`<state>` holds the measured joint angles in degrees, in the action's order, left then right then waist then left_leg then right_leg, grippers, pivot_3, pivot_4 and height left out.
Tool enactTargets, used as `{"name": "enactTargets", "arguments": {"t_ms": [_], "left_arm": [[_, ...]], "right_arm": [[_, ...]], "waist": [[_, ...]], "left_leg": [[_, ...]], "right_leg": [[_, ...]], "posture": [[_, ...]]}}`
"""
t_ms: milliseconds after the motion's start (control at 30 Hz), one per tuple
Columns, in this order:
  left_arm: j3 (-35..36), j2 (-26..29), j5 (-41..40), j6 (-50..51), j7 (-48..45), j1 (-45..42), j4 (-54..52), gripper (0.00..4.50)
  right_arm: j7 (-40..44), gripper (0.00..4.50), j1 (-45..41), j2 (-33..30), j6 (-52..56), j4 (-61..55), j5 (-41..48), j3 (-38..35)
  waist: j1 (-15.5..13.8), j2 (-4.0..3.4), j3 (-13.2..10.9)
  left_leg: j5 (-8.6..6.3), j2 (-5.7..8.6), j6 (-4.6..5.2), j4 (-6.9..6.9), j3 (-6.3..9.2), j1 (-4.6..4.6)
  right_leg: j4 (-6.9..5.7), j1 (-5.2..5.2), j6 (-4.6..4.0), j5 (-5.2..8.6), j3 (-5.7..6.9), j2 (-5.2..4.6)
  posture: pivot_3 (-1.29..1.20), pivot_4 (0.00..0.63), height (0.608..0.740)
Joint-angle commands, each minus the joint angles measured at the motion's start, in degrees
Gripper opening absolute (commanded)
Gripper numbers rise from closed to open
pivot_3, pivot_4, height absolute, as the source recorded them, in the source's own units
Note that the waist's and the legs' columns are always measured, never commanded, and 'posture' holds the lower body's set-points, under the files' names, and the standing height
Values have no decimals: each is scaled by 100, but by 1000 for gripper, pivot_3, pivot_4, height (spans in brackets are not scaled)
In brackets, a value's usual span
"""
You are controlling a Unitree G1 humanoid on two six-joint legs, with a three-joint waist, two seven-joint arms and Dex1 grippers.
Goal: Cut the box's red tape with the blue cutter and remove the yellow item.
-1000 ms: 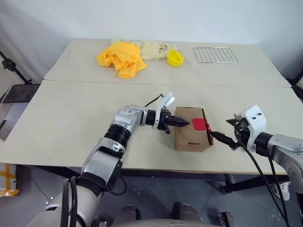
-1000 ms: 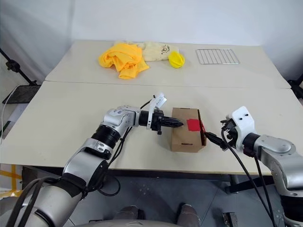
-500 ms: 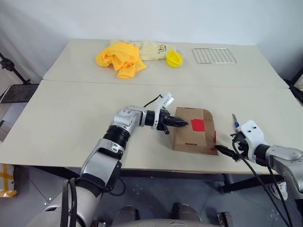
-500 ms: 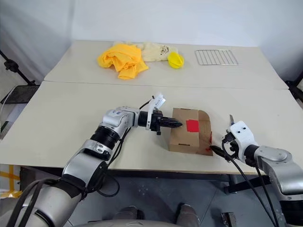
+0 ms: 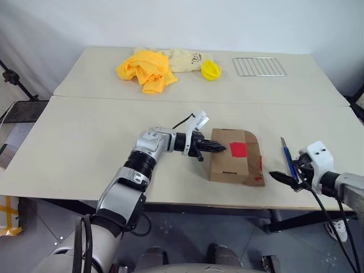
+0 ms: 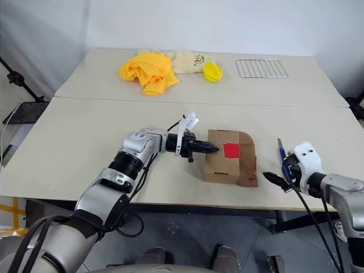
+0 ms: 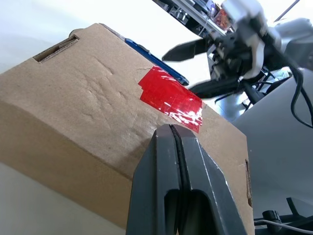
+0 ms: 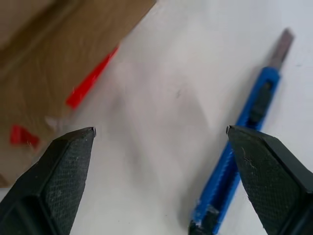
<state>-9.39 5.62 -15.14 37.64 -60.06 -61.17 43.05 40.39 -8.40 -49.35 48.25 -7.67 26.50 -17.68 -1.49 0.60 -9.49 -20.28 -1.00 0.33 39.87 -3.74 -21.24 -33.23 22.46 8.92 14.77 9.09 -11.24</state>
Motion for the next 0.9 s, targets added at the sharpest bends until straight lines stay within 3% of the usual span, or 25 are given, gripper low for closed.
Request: {"name": "enactTargets", "arguments": {"t_ms": [33,400,667,900], "left_arm": [[-113,19,174,80,62,133,43,0],[-149,38,184,122,37,139,-13,0],[-218,75,192,230,14,184,-166,0],[-240,76,183,281,27,202,-250,0]], "right_arm": [[-189,4473,-248,219,381,-207,375,-315],[-480,4473,-1120,718,1131,264,845,-214],[-25,4473,-2239,832,1608,1968,838,427],[236,4473,-2663,980,2037,2599,903,569]], "waist": [[2,0,0],[8,-8,-4],[23,-19,-10],[46,-19,-10]], "left_leg": [[0,0,0,0,0,0],[0,1,0,1,0,-2],[0,0,0,-1,-1,-3],[0,-1,-1,-1,-5,-1]], "right_leg": [[0,0,0,0,0,0],[0,1,0,0,0,0],[-5,5,0,0,-1,0],[-4,4,1,0,-1,1]], "posture": [[0,150,740],[0,150,740],[0,150,740],[0,150,740]]}}
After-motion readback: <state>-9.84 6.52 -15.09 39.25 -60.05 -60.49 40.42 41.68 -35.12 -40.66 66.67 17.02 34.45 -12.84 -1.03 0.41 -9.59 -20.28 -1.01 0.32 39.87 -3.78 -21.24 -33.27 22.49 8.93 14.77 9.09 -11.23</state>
